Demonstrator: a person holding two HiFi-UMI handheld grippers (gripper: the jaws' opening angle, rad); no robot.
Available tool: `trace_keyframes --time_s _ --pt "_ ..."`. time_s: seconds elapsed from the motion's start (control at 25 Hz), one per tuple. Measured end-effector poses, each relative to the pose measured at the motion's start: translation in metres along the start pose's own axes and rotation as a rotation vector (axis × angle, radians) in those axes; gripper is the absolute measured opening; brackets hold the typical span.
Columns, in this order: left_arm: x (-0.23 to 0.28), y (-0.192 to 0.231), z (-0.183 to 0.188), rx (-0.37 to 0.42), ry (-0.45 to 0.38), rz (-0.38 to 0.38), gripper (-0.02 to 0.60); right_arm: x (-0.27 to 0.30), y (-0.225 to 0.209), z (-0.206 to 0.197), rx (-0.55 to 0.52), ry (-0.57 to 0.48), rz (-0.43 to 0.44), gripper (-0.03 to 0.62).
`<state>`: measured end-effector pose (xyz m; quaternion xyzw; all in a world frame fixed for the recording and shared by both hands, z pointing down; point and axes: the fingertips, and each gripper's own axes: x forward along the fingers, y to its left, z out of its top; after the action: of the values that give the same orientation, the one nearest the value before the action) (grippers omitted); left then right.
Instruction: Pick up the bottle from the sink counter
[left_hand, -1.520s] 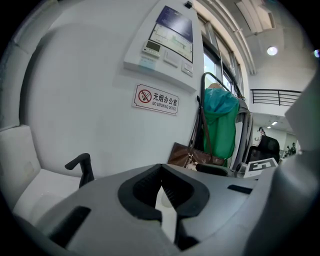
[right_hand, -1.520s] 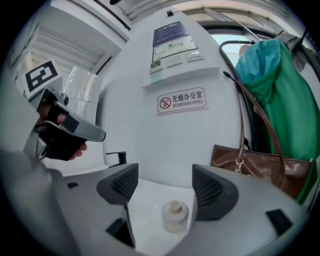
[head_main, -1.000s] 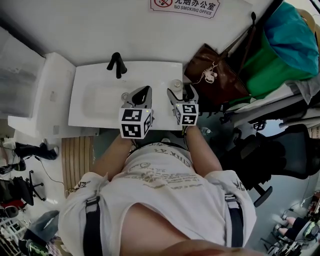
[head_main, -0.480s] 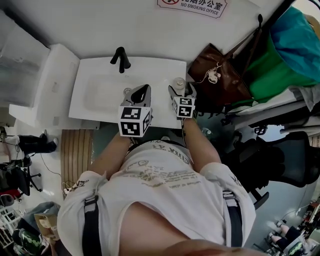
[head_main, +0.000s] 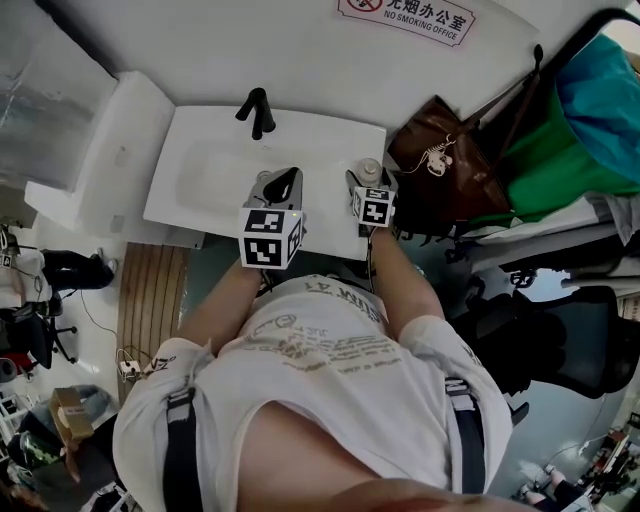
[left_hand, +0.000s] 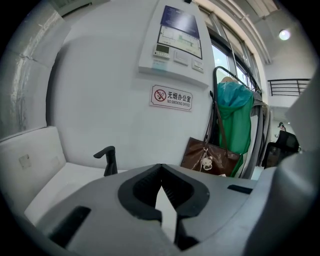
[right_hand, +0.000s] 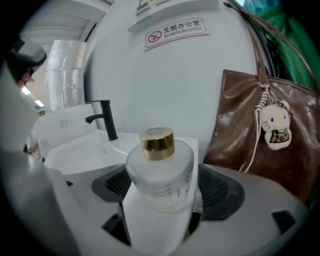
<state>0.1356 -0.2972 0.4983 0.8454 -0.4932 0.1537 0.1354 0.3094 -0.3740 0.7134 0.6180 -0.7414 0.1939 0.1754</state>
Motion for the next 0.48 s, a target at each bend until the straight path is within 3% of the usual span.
trace_keyframes --time_s 0.48 --pt "-0.005 0.004 -0.006 -0.01 0.011 0.038 0.014 0.012 0.006 0.005 -0.076 0.021 0.035 0.385"
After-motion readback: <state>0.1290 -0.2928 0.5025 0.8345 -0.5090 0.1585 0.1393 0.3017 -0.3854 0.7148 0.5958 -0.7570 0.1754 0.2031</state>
